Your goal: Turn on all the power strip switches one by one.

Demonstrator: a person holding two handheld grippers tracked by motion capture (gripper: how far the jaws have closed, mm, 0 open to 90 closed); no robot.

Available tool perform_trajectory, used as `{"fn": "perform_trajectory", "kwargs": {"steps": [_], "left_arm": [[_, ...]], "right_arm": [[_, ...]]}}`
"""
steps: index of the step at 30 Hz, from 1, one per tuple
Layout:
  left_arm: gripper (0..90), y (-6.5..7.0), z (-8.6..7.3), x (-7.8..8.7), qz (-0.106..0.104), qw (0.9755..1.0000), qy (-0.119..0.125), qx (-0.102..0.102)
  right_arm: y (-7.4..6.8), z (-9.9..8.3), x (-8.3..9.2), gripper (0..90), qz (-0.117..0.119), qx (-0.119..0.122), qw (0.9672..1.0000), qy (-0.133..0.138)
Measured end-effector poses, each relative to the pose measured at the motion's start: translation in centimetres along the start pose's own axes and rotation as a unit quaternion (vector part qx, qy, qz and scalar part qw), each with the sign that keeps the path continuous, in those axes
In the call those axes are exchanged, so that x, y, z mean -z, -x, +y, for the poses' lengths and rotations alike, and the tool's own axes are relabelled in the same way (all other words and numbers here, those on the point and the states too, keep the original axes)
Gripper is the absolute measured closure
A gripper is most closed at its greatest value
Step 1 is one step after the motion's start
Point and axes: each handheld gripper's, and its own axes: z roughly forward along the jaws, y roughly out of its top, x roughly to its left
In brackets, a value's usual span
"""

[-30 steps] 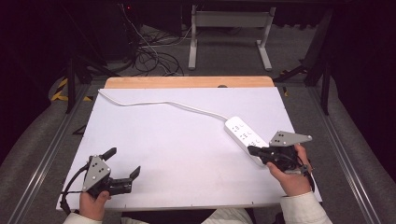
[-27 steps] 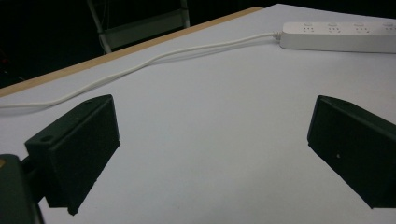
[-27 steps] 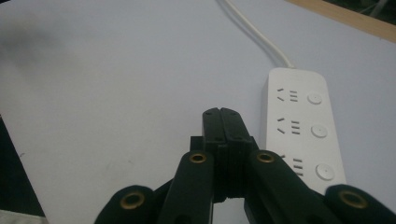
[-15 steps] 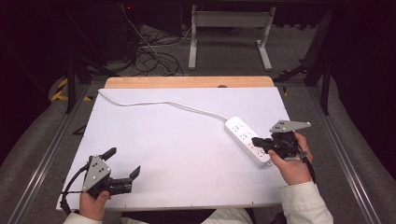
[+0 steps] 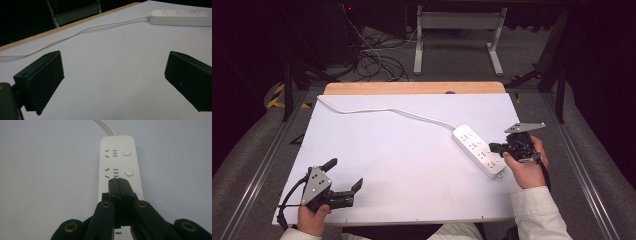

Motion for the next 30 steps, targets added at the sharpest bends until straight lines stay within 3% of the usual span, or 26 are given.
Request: {"fn": "perform_trajectory", "kwargs": {"steps": [5, 12, 30], "left_arm": [[2.6, -0.1, 0.0, -0.1, 0.003, 1.0, -0.002, -0.002], [2.5, 0.0, 0.0, -0.1, 0.002, 1.0, -0.003, 0.001], [2.5, -0.1, 0.0, 0.0, 0.004, 1.0, -0.003, -0.003]], "right_arm": [[1.2, -0.6, -1.0, 90.0, -0.015, -0.023, 0.9992, -0.029], [1.7, -1.1, -1.7, 90.0, -0.031, -0.028, 0.9965, -0.072], [1.4, -1.2, -1.9, 90.0, -0.043, -0.028, 0.9921, -0.115]]}}
